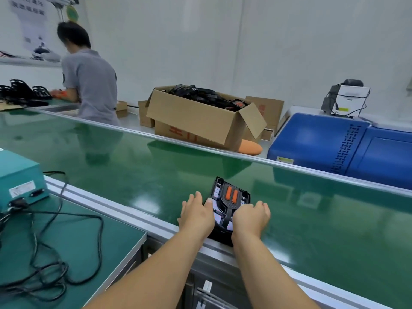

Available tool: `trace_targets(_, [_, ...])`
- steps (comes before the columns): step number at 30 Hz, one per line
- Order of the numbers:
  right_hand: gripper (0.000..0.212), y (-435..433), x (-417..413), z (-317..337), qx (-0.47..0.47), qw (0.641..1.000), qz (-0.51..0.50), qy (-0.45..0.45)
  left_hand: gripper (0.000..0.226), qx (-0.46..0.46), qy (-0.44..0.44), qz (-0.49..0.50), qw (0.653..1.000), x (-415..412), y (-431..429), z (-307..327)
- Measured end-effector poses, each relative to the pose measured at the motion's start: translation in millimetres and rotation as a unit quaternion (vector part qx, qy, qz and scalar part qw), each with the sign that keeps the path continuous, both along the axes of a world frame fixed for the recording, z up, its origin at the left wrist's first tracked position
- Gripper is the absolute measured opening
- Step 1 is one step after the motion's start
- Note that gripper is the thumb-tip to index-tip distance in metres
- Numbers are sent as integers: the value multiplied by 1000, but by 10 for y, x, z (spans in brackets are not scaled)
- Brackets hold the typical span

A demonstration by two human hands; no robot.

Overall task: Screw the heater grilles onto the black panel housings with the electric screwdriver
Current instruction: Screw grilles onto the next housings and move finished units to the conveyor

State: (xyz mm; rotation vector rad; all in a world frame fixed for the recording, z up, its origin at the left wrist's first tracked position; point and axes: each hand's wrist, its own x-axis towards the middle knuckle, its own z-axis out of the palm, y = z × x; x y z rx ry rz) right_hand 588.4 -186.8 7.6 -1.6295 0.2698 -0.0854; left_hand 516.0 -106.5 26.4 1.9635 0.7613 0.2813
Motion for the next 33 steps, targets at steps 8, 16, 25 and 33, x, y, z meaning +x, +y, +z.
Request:
trace_targets(8, [46,467,-279,430,-126,976,97,-146,53,-30,-78,83,993,-351,529,280])
trace_targets(16, [49,1632,-1042,494,-50,925,319,-200,51,-25,-144,241,959,-1322,1411,526])
trace_targets(25, [51,2789,-2463,581,-16,821,529,-212,51,19,-167,435,885,-2833,2073,579])
trace_targets(33, [48,3418,-3829,606,-24,715,663,-220,53,41,-175,559,810,-4182,2322,625])
